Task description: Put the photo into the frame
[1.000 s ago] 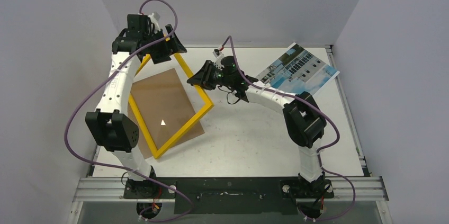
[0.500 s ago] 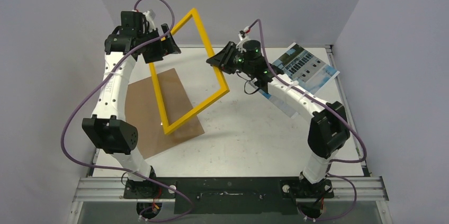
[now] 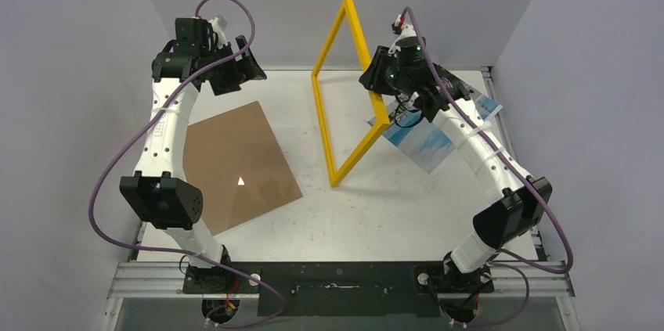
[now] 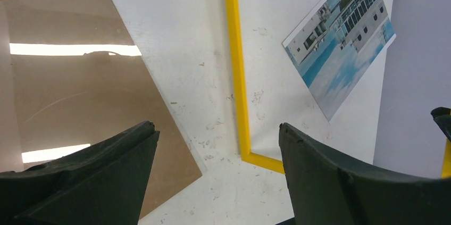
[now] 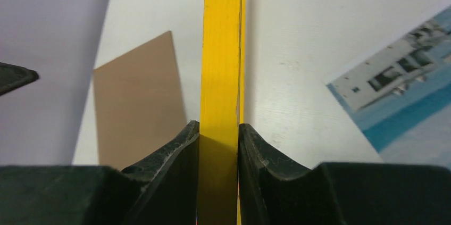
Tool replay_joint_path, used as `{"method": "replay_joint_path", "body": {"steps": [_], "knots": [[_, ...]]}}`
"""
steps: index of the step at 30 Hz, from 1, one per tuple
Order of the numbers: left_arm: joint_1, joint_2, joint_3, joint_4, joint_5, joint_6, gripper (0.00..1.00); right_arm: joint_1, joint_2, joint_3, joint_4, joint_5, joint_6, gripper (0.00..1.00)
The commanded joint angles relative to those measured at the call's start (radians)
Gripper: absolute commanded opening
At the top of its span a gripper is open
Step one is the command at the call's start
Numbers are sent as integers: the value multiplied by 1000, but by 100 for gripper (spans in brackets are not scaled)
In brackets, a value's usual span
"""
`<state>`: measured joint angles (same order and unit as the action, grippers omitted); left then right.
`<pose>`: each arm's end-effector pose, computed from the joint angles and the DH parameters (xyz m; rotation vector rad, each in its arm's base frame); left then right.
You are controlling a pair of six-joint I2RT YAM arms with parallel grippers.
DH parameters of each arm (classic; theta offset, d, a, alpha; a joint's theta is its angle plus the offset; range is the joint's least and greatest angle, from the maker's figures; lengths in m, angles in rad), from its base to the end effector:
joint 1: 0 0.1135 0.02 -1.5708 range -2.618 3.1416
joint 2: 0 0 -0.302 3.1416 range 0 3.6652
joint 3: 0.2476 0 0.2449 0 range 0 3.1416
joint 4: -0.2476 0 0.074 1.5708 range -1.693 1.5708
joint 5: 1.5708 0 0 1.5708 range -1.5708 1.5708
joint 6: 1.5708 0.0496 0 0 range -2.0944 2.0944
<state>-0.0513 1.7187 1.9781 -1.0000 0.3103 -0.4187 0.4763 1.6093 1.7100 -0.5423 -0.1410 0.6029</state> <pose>0.3668 -0.0340 0.4493 -0.2685 2.3268 -0.5952 0.3284 0.1773 0.4462 0.0392 2.1069 0.8126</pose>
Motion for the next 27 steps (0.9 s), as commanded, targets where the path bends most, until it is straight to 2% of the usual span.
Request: {"method": "replay_joint_path", "body": {"steps": [1, 9, 19, 21, 24, 27], "knots": [[5, -16, -29, 37, 29, -19, 82, -6, -95, 115, -164, 176, -175, 0], [5, -9, -65, 55, 48, -33, 82, -7, -100, 252, -351, 348, -302, 0], [5, 5, -87, 75, 64, -49, 82, 4, -109, 259, -368, 436, -412, 0], [5, 9, -88, 77, 67, -50, 82, 34, -121, 196, -337, 479, -462, 0], [7, 12, -69, 64, 51, -35, 82, 150, -139, 88, -285, 622, -557, 0], [18, 11, -42, 51, 29, -21, 82, 227, -104, 73, -301, 698, -559, 0]]}}
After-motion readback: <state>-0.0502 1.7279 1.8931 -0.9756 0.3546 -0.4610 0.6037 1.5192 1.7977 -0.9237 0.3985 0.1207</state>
